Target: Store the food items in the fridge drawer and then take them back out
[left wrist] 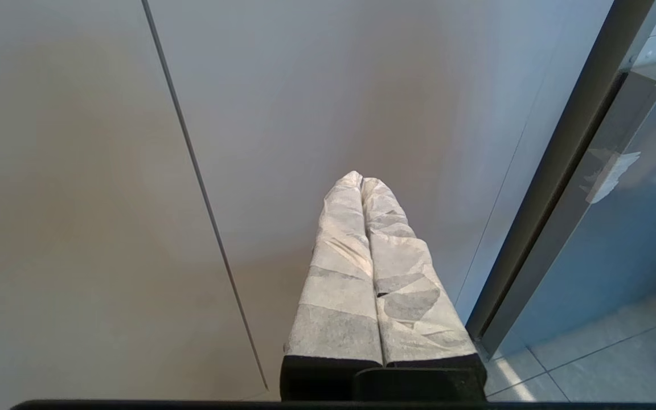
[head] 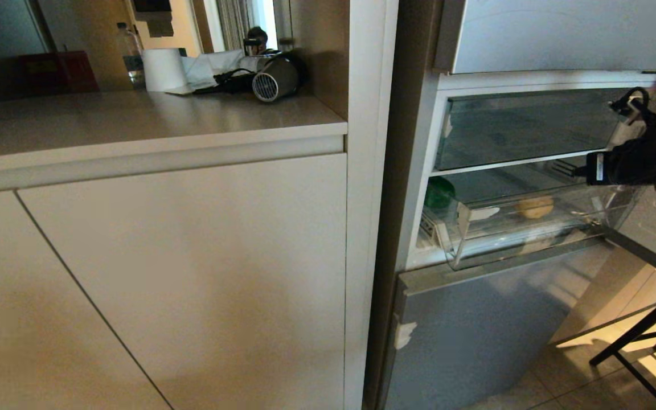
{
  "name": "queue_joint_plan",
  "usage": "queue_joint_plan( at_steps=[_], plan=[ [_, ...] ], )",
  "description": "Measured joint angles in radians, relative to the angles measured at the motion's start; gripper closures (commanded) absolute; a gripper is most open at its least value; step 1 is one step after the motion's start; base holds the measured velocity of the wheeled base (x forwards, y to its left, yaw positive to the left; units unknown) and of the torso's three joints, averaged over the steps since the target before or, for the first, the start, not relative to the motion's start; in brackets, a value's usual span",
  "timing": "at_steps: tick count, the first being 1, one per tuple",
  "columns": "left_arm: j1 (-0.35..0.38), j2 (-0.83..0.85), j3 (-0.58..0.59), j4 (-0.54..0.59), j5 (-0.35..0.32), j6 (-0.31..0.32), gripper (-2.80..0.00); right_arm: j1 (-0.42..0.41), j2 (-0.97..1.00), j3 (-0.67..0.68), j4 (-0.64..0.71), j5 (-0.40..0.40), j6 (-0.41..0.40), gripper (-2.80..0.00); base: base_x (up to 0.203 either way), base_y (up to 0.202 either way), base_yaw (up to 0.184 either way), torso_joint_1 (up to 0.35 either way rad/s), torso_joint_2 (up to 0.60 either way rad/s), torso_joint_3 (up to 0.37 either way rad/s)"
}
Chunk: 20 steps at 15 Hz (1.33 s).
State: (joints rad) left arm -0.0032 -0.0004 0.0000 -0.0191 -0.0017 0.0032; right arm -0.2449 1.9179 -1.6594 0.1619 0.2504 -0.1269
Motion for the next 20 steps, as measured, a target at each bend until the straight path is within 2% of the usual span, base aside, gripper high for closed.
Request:
queue_joint_plan(
  at_steps=[2, 9, 13, 15, 20],
  plan=[
    [-0.001, 0.000, 0.000, 0.000, 0.000, 0.000, 0.00, 0.004, 0.047, -0.041, 0.000, 0.000, -0.034, 0.00, 0.000, 0.000, 0.000, 0.000, 0.00, 0.000],
    [0.000, 0.000, 0.000, 0.000, 0.000, 0.000, 0.00, 0.019, 0.183, -0.219, 0.020, -0.010, -0.054, 0.00, 0.000, 0.000, 0.000, 0.000, 0.00, 0.000],
    [0.000, 0.000, 0.000, 0.000, 0.000, 0.000, 0.00, 0.019, 0.204, -0.279, 0.163, -0.013, -0.090, 0.00, 0.000, 0.000, 0.000, 0.000, 0.00, 0.000],
    [0.000, 0.000, 0.000, 0.000, 0.000, 0.000, 0.00, 0.019, 0.203, -0.288, 0.187, -0.013, -0.101, 0.00, 0.000, 0.000, 0.000, 0.000, 0.00, 0.000],
    [0.000, 0.000, 0.000, 0.000, 0.000, 0.000, 0.00, 0.013, 0.160, -0.290, 0.301, -0.087, -0.188, 0.00, 0.000, 0.000, 0.000, 0.000, 0.00, 0.000]
  ],
)
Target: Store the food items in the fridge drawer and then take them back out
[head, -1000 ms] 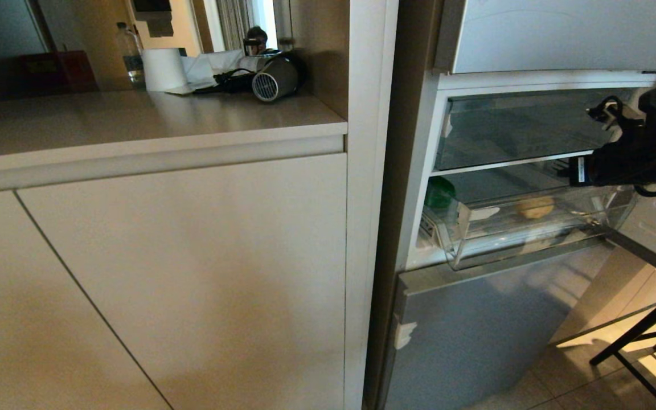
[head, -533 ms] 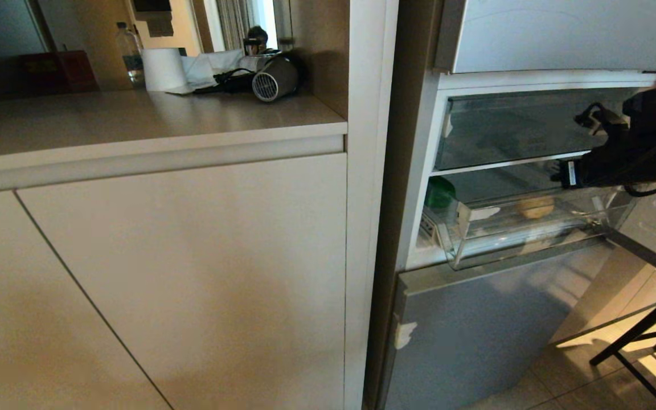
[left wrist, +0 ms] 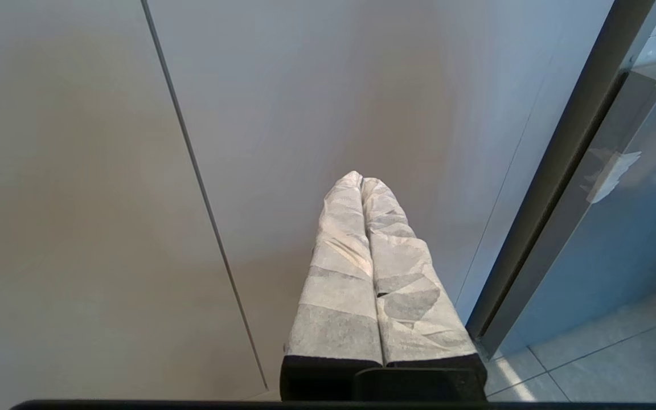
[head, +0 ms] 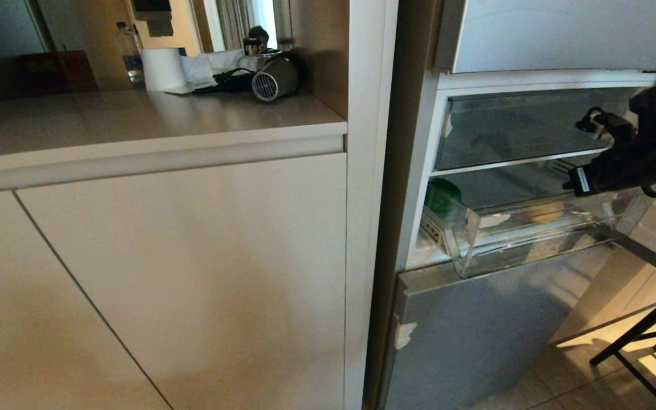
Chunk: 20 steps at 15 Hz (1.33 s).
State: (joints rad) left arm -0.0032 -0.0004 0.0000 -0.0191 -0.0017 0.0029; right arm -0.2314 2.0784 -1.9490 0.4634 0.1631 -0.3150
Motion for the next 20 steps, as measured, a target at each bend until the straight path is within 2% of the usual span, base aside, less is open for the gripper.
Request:
queue_joint_plan(
  at_steps=[3, 9, 13, 20],
  plan=[
    [0.000, 0.000, 0.000, 0.000, 0.000, 0.000, 0.00, -0.004, -0.053, 0.013, 0.101, -0.030, -0.035, 0.00, 0.000, 0.000, 0.000, 0.000, 0.00, 0.000],
    [0.000, 0.000, 0.000, 0.000, 0.000, 0.000, 0.00, -0.046, -0.154, 0.102, 0.140, -0.034, -0.053, 0.00, 0.000, 0.000, 0.000, 0.000, 0.00, 0.000],
    [-0.001, 0.000, 0.000, 0.000, 0.000, 0.000, 0.00, -0.054, -0.143, 0.102, 0.067, -0.029, -0.049, 0.00, 0.000, 0.000, 0.000, 0.000, 0.00, 0.000],
    [0.000, 0.000, 0.000, 0.000, 0.000, 0.000, 0.00, -0.061, -0.084, 0.088, 0.079, -0.034, -0.070, 0.00, 0.000, 0.000, 0.000, 0.000, 0.00, 0.000]
  ],
)
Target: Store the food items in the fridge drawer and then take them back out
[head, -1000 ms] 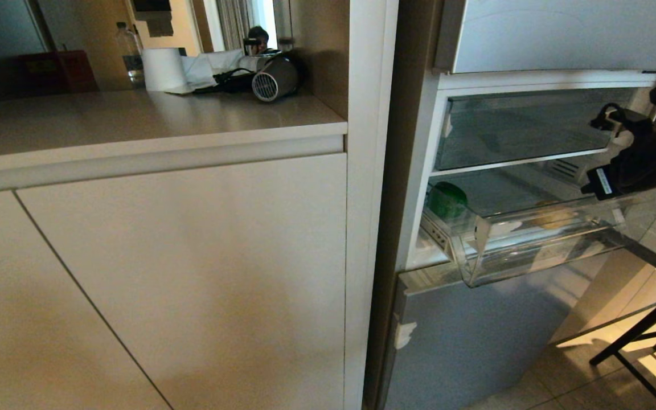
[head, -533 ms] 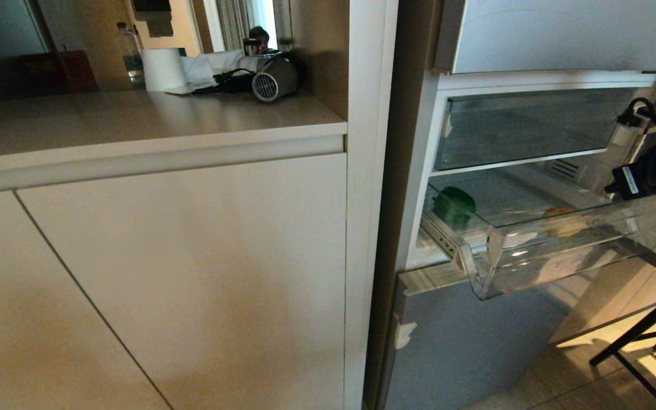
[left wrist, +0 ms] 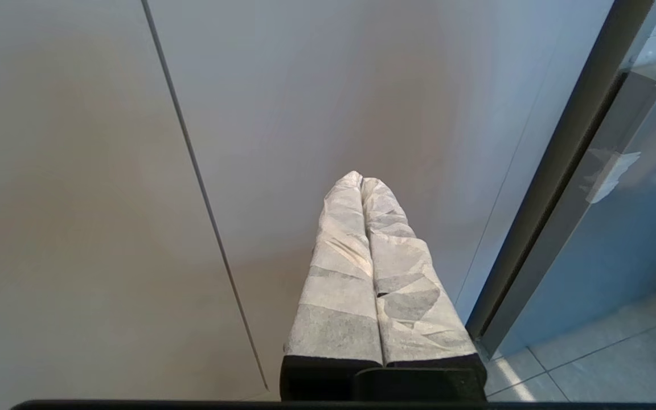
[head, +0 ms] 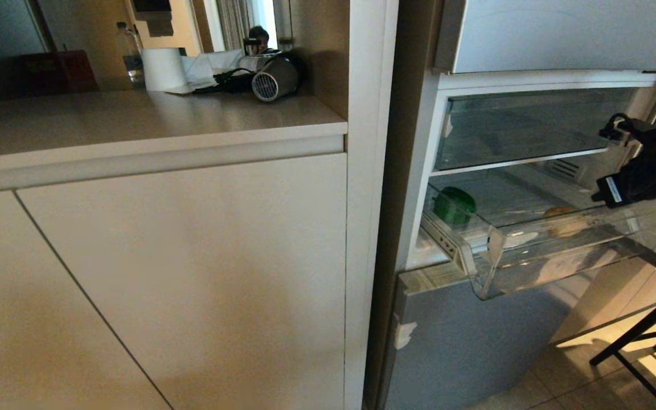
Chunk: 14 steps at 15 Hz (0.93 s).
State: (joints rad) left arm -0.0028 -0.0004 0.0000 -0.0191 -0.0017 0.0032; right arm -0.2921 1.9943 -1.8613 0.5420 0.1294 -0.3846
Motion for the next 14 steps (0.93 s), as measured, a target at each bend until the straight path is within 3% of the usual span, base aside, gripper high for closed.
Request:
queue_joint_plan(
  at_steps=[6, 14],
  plan=[
    [0.000, 0.000, 0.000, 0.000, 0.000, 0.000, 0.00, -0.037, -0.060, 0.014, 0.158, -0.001, -0.016, 0.00, 0.000, 0.000, 0.000, 0.000, 0.00, 0.000],
    [-0.001, 0.000, 0.000, 0.000, 0.000, 0.000, 0.00, -0.059, -0.108, 0.044, 0.165, 0.005, -0.043, 0.00, 0.000, 0.000, 0.000, 0.000, 0.00, 0.000]
  ],
)
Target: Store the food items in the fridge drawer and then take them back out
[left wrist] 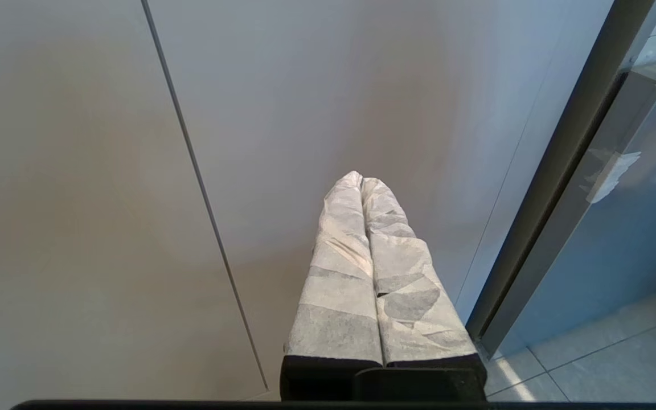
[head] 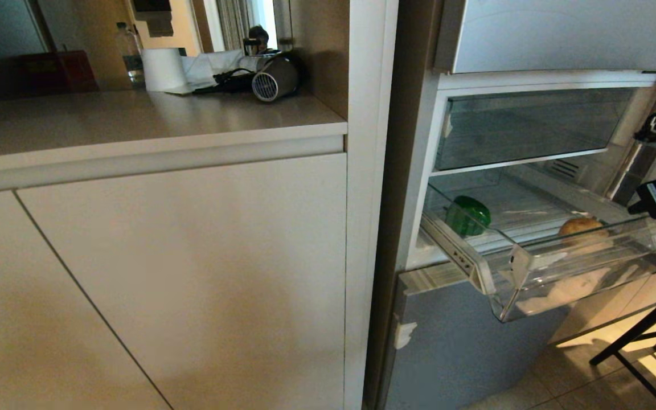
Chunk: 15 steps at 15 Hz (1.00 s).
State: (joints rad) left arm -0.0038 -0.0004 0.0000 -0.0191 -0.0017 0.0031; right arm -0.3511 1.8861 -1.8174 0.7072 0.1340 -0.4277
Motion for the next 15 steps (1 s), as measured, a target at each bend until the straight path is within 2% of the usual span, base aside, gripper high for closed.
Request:
queue_joint_plan(
  at_steps=[6, 15],
  plan=[
    [0.001, 0.000, 0.000, 0.000, 0.000, 0.000, 0.00, -0.012, 0.025, 0.008, 0.000, -0.001, -0.009, 0.00, 0.000, 0.000, 0.000, 0.000, 0.00, 0.000],
    [0.000, 0.000, 0.000, 0.000, 0.000, 0.000, 0.00, -0.073, -0.086, 0.159, -0.005, 0.003, -0.056, 0.00, 0.000, 0.000, 0.000, 0.000, 0.00, 0.000]
  ],
)
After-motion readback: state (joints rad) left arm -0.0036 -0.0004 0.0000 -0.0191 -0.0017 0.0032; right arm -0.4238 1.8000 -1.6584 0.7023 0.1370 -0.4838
